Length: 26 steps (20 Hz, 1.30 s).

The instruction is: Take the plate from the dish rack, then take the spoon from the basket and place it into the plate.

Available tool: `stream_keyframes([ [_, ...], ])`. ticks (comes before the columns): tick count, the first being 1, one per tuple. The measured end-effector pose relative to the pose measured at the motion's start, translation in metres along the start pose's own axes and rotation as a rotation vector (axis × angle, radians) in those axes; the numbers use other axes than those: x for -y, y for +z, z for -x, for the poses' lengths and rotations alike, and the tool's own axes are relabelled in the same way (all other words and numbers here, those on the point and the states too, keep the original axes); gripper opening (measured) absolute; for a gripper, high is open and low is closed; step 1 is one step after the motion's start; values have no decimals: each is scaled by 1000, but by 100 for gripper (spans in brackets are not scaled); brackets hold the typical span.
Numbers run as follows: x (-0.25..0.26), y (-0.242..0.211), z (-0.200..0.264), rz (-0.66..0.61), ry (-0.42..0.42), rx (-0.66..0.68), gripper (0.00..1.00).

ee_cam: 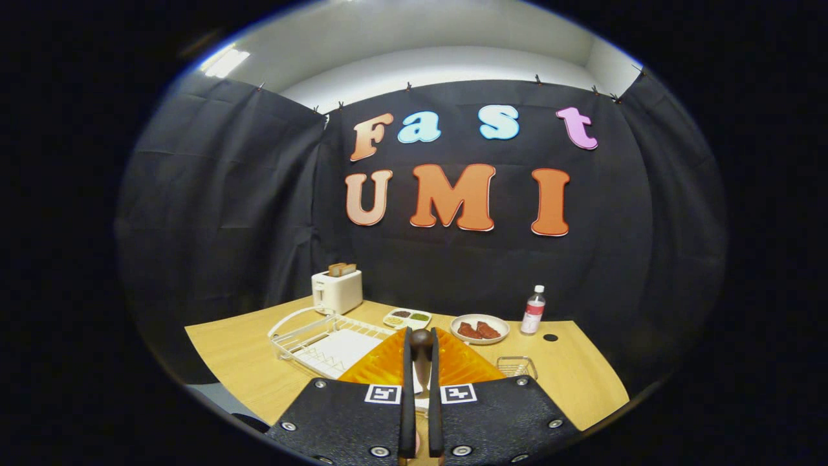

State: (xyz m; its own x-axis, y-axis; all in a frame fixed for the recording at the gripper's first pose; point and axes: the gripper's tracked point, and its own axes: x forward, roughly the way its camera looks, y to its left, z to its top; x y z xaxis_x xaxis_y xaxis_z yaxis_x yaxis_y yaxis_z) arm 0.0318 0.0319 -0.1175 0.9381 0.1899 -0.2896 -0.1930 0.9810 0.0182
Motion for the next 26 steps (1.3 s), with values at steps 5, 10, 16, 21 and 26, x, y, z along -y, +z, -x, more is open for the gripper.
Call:
stream_keyframes([
  [5,-29,-32,2,-18,79,-50,8],
  [10,-54,-58,4,-53,156,-88,8],
  [16,-67,-90,9,-101,198,-130,8],
  [21,-68,-106,16,-155,219,-131,8],
  [26,-58,-117,28,-163,220,-120,8],
])
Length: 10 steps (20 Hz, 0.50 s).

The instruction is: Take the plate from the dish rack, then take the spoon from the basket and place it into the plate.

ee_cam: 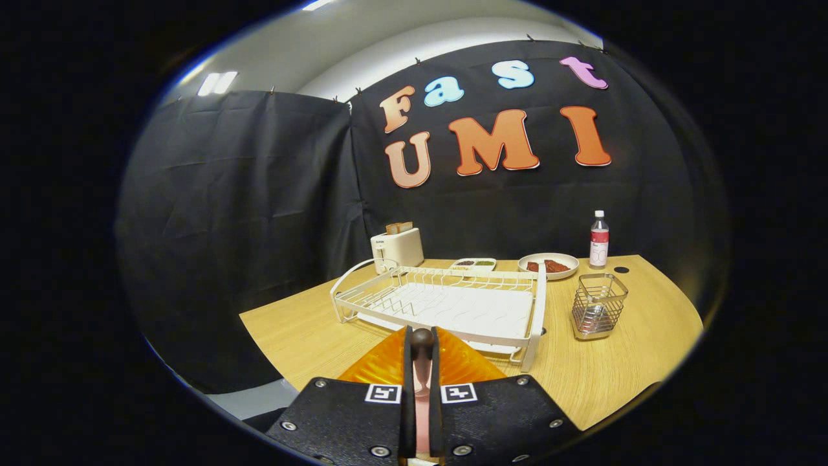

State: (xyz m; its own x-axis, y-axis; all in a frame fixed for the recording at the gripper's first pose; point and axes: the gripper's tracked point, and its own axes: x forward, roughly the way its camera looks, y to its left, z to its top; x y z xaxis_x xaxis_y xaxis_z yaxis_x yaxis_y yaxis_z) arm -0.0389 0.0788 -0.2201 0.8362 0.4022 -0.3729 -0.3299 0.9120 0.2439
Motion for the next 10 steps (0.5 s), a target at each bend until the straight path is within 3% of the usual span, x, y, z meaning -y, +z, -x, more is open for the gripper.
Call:
stream_keyframes([
  [6,9,-24,20,-23,14,-26,9],
  [10,19,-60,26,-6,-21,-110,12],
])
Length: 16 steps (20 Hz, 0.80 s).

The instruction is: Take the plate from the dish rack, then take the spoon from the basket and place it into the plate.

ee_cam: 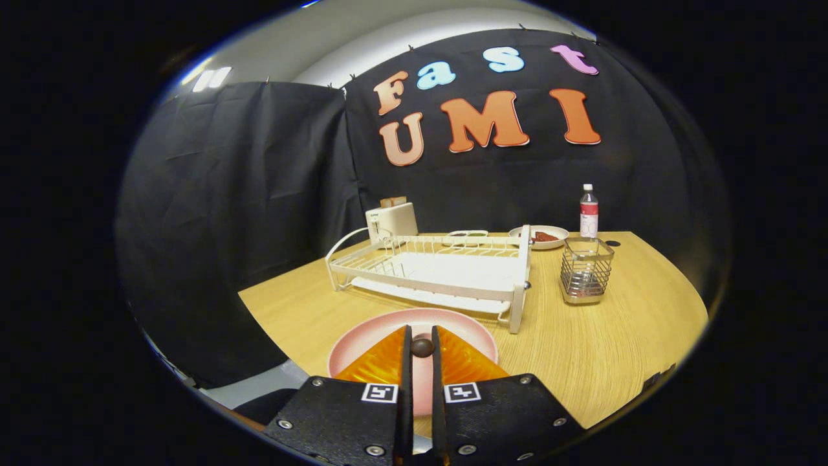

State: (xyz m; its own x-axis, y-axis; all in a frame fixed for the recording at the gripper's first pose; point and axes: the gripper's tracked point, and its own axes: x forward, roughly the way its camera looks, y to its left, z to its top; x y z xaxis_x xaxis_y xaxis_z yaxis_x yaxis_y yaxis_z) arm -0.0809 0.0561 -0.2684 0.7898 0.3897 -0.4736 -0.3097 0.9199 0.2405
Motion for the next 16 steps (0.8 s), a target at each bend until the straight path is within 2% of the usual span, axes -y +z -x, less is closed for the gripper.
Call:
stream_keyframes([
  [5,9,-6,-1,1,-47,-4,17],
  [9,4,18,0,-32,-53,54,21],
  [11,5,41,4,-36,-78,100,29],
  [12,8,52,5,-24,-97,122,38],
  [16,17,101,18,68,-218,209,59],
])
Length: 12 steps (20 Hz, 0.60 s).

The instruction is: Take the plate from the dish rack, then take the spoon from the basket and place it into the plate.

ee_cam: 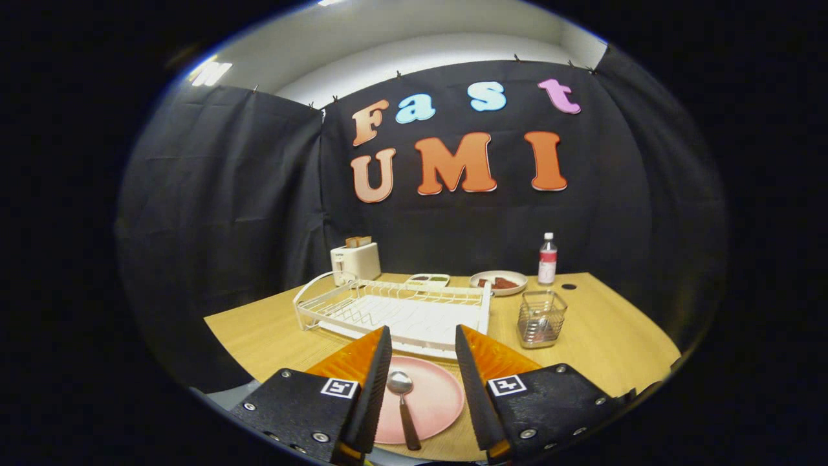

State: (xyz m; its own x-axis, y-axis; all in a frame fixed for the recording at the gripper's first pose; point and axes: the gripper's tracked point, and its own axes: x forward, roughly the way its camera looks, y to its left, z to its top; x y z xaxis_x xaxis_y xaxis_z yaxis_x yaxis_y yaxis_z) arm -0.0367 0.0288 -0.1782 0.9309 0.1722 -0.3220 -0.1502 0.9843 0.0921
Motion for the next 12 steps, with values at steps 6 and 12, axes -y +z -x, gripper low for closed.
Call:
stream_keyframes([
  [6,-15,53,13,22,-53,56,85],
  [12,-44,98,18,41,-14,167,94],
])
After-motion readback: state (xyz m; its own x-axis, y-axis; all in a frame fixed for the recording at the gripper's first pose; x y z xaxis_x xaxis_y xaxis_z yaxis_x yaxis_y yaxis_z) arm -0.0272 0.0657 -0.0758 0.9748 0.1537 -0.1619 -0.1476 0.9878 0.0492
